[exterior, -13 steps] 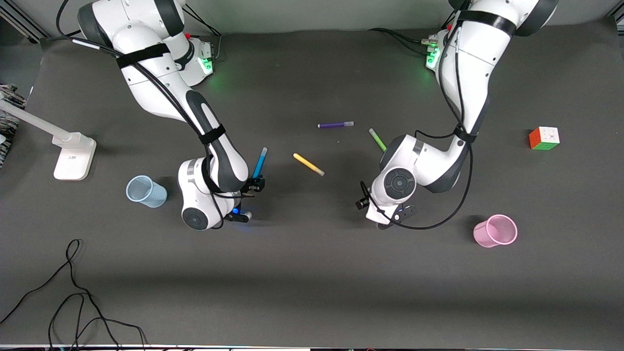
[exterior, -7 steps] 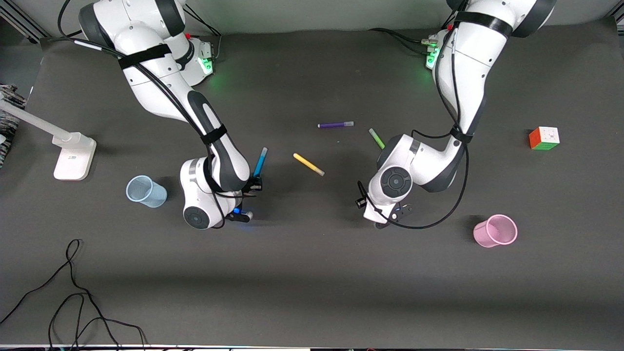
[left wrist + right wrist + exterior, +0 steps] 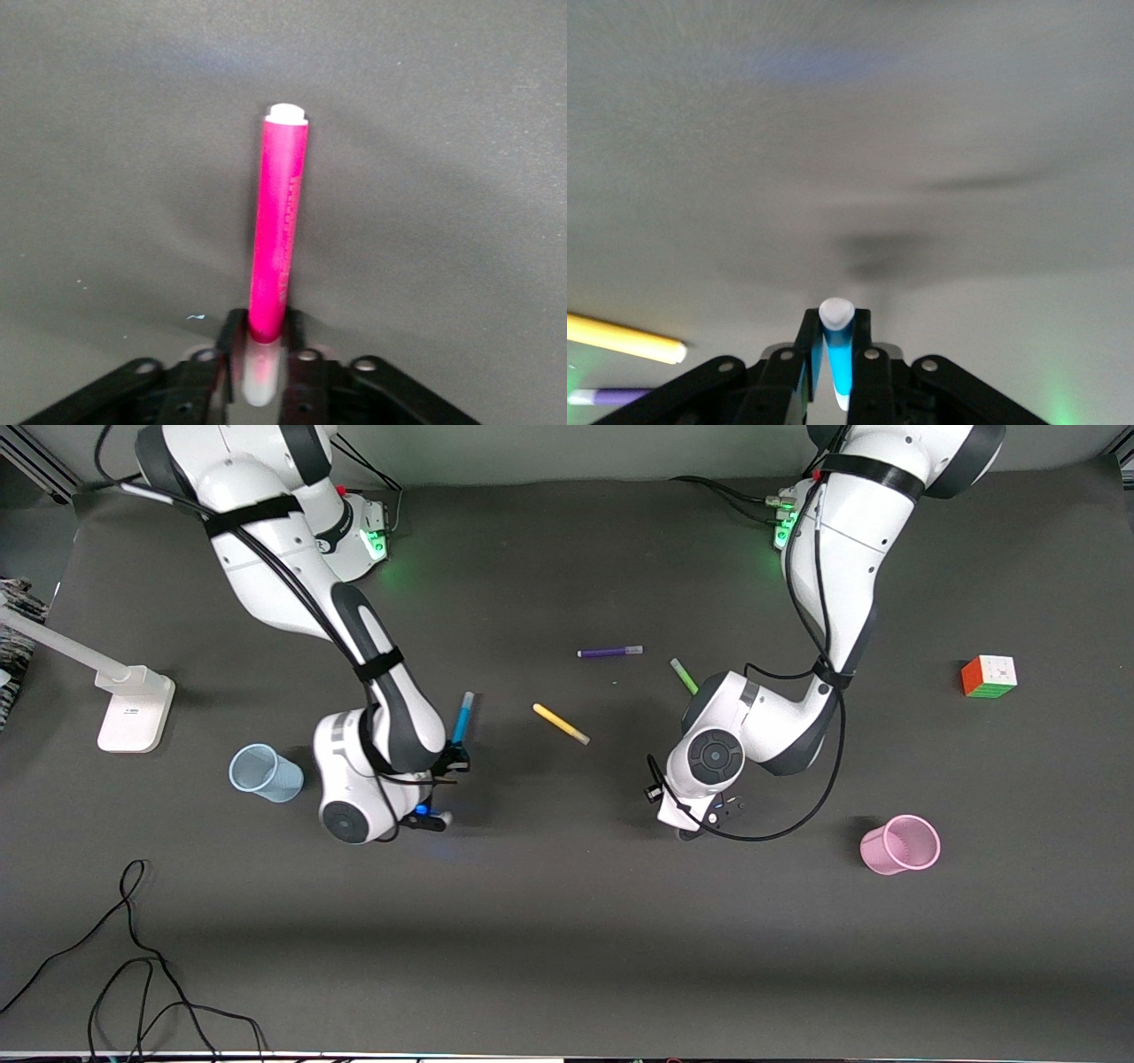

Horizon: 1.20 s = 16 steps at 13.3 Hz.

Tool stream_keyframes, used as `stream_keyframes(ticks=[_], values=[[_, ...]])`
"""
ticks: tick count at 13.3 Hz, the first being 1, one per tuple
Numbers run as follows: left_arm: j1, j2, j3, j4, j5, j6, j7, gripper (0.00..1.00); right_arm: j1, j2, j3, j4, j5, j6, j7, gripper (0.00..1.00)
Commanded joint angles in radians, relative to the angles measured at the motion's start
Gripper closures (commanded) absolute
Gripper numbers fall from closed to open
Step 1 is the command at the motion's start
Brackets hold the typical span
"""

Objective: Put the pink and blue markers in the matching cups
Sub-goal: 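Carry the blue marker to the blue cup while the left gripper carries pink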

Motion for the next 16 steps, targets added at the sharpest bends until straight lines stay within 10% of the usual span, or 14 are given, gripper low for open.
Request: stream_keyframes(ticks=[1, 4, 8, 12, 16], values=[[-0.006, -0.016, 0.017, -0.022, 0.006, -0.005, -0.007, 1.0, 0.006, -0.174, -0.045, -0.03, -0.165, -0.044, 0.004, 1.0], [0.031, -0.055, 0.025, -0.004, 0.006, -0.054, 0.032, 1.0, 0.006, -0.32, -0.14, -0.067, -0.257, -0.035, -0.146, 1.0], [0.147, -0.12, 0.016, 0.222, -0.012, -0.467, 0.174, 1.0, 0.01, -0.429, -0.325, -0.104, -0.268, 0.023, -0.483, 1.0], [0.352, -0.12, 0.017, 0.462, -0.066, -0.871, 0.451, 1.0, 0.014, -0.593, -0.372, -0.347, -0.308, 0.303, -0.634, 1.0], [0.509, -0.083, 0.017, 0.471, -0.112, -0.926, 0.639, 1.0, 0.007, -0.681, -0.416, -0.545, -0.348, 0.619, -0.835, 1.0]])
